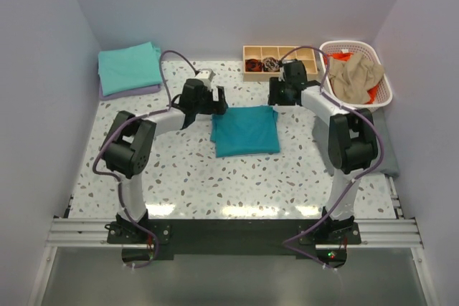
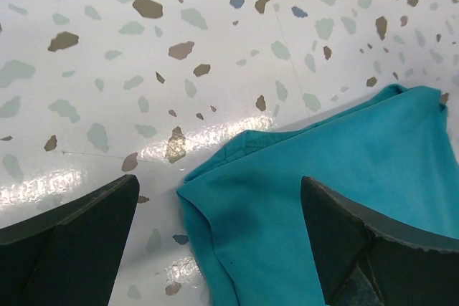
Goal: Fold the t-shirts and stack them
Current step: Neatly place the folded tshirt to the corner
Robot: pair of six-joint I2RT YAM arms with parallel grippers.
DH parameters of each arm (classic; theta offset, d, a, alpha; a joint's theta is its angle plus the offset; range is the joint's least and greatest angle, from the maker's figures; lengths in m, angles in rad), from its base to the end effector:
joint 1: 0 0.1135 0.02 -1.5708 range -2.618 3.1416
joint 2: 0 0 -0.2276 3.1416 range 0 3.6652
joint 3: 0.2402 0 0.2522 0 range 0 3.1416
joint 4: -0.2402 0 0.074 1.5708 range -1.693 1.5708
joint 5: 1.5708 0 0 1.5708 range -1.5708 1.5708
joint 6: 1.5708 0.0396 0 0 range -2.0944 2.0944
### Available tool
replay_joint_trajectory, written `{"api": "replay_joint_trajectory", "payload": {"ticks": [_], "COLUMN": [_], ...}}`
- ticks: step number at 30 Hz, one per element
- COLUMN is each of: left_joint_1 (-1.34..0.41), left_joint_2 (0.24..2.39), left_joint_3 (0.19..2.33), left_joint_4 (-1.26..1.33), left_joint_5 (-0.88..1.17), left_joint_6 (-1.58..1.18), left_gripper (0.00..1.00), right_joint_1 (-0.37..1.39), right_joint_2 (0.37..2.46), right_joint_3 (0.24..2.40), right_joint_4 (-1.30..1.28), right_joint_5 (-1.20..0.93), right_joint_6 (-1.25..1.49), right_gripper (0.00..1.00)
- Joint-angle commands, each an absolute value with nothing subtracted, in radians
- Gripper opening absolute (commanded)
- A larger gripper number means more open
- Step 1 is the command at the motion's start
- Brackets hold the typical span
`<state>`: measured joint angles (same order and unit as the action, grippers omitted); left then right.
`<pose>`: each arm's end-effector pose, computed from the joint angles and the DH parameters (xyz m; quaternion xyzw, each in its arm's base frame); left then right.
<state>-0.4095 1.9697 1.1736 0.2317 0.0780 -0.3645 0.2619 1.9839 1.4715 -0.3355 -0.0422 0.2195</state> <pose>0.3827 -0.1695 0.1294 0.0385 0.8747 -0.2135 0.4333 0.4143 0.1128 0.1690 -0.0273 0.9348 0.1034 0.3387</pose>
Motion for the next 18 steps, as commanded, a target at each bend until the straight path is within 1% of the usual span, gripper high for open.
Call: {"api": "replay_joint_trajectory", "payload": {"ticks": [1,6,14,18], "left_joint_1": [-0.403,-0.403,-0.405,-0.406], "left_joint_2": [1.855,1.798,1.775,1.779], "left_joint_3": [1.152,1.048,0.899,0.868], "left_joint_4": [0.227,0.251,0.339,0.367], "left_joint_5": [0.057,0.167,0.236,0.264], "left_joint_6": [-0.351,-0.413,-0.456,-0.466], "left_gripper": [1.0,1.0,1.0,1.0], "right_joint_1": [0.253,0.255,0.249,0.245], "right_joint_2": [1.884,1.856,1.848,1.855], "right_joint_3": [1.425,1.359,1.282,1.267], "right_joint_4": [-0.333,-0.331,-0.311,-0.305], "right_joint_5": [-0.032,-0.089,-0.158,-0.166], "right_joint_6": [0.219,0.239,0.267,0.278], "right_gripper": [0.54,0.54,0.55,0.55]}}
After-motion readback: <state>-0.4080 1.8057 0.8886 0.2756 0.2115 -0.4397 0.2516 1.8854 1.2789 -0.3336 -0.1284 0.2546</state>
